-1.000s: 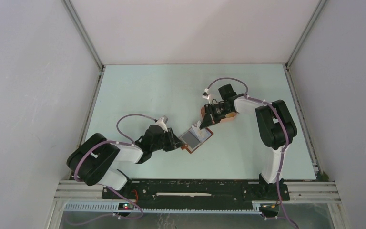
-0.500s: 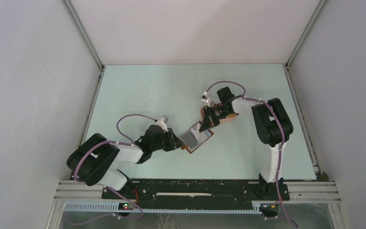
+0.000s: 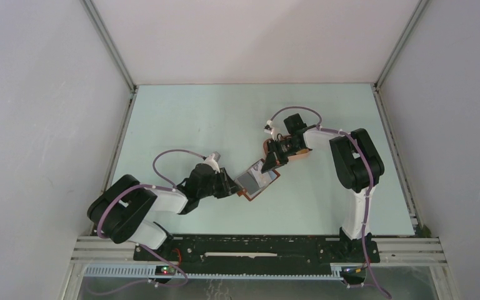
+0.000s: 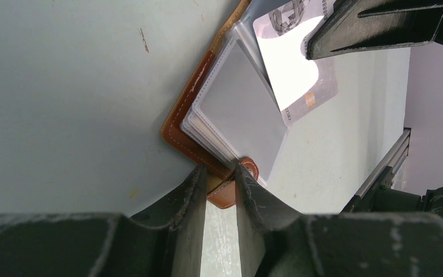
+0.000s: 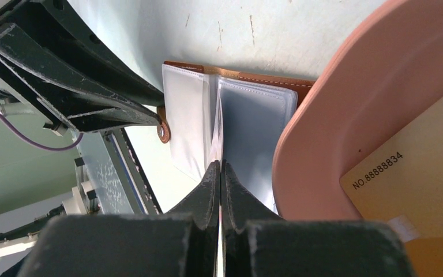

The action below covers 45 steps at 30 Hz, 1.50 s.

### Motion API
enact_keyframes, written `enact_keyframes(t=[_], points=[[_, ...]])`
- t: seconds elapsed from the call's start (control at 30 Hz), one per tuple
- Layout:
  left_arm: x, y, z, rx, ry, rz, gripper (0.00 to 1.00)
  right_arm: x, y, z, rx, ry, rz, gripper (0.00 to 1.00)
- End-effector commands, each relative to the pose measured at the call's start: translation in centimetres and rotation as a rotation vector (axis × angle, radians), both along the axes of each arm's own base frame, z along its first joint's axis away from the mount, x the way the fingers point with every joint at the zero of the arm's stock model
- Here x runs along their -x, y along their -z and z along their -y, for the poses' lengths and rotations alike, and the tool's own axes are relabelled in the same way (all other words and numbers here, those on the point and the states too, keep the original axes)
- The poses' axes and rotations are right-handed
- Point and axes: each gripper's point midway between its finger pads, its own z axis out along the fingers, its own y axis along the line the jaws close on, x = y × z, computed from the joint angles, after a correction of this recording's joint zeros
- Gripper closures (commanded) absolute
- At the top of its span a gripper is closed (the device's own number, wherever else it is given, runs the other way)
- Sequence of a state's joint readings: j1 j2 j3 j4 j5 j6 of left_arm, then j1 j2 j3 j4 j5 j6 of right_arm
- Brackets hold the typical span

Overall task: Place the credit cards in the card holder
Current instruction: Insert the credit card into the card holder.

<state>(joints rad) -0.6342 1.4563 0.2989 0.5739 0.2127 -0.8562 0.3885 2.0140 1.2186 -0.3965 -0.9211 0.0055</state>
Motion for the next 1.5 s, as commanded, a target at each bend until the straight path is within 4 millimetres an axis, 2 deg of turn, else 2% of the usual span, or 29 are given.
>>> enact_keyframes(t=[0.0,1.23,1.47], points=[[-1.0,-0.9,0.2,-0.004,-0.001,0.035,0.7,-1.3,-0.8,-0.4,0.01,0.024,0.077,1.0],[-1.0,-0.9,0.6,0.004,0.01,0.027,0.71,-2.7,-2.1,-1.1,-0.012,0.01,0.203,1.0],[-1.0,-1.0,0.7,0.007,0.013,0.027,0.71,-2.3,-1.8,-1.4,-0.012,0.001,0.193,1.0]])
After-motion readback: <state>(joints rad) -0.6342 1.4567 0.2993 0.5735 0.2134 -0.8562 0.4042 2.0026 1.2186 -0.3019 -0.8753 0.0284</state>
